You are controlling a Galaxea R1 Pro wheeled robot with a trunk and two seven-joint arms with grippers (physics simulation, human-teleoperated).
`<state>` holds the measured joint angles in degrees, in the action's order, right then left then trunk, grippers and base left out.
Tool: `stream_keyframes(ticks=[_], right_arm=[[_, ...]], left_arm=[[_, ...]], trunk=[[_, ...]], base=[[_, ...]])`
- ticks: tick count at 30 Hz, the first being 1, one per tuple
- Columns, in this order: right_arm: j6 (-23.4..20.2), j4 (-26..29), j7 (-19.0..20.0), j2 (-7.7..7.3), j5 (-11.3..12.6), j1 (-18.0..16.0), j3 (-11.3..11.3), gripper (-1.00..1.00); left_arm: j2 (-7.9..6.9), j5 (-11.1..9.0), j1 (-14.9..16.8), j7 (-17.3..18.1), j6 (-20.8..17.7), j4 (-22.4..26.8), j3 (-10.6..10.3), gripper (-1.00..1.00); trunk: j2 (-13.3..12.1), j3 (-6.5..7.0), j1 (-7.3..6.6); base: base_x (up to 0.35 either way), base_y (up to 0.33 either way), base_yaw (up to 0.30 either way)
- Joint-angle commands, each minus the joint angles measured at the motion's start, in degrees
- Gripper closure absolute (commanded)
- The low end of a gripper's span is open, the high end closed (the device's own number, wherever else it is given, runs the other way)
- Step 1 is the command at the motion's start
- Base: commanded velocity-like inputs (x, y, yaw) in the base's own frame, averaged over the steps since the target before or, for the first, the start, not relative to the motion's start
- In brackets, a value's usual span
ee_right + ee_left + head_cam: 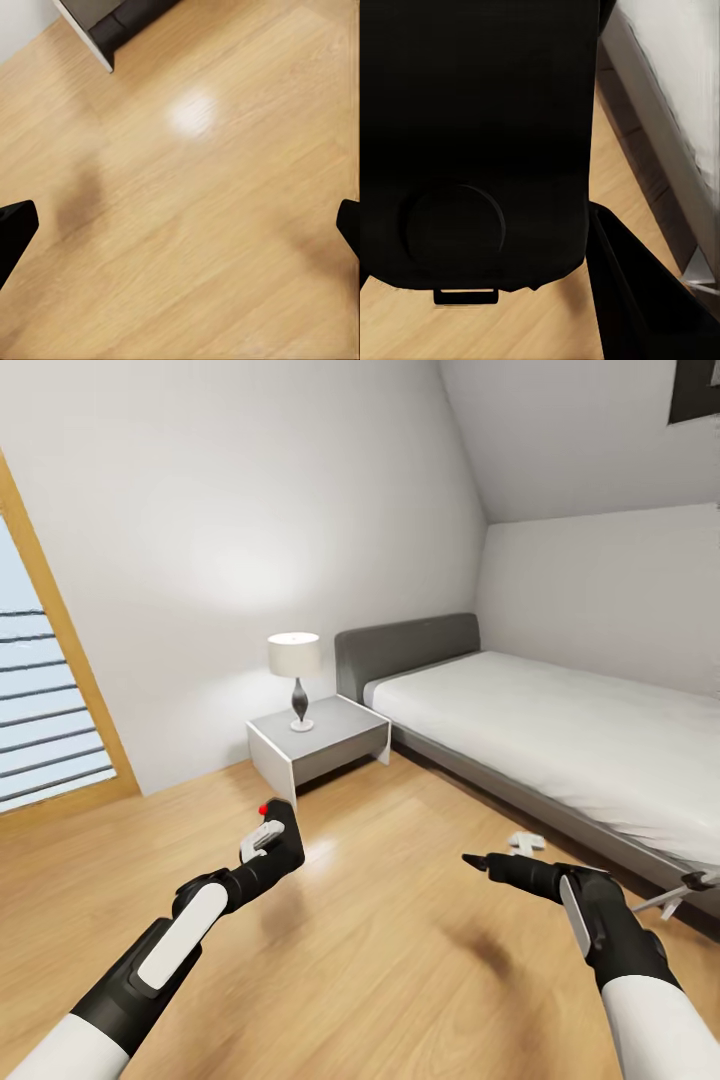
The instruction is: Attach the digital camera to the camera tripod in the bedroom.
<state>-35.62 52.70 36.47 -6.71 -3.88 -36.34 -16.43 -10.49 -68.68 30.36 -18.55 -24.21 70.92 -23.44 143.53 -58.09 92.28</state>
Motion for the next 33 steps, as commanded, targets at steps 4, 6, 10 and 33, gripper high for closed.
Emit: stream_keyframes(ticks=[4,6,10,33], right_arm=[[-0.4,0.0,-0.6,0.38,-0.5,0.0,-0.2,-1.0],[-0.4,0.0,-1.0,0.56,-0.7,0.0,-0.2,-1.0],[-0.4,-0.1,-1.4,0.67,-0.7,0.0,-0.2,-1.0],[-0.3,-0.1,-2.5,0.74,-0.8,0.0,-0.1,-1.0]], left_arm=[[-0.05,-0.5,0.0,-0.5,0.0,0.0,0.1,1.0],[-0.05,-0.5,0.0,-0.5,0.0,-0.2,0.2,1.0],[-0.05,-0.5,0.0,-0.5,0.0,-0.3,0.3,1.0],[-0.05,-0.6,0.0,-0.6,0.0,-0.4,1.0,1.0]], trunk=[[0.0,0.83,-0.11],[-0.1,1.28,-0.16],[-0.1,2.16,-0.27],[-4.2,6.84,-2.77]], base=[[0.0,0.0,0.0],[0.0,0.0,0.0],[0.0,0.0,0.0],[0.0,0.0,0.0]])
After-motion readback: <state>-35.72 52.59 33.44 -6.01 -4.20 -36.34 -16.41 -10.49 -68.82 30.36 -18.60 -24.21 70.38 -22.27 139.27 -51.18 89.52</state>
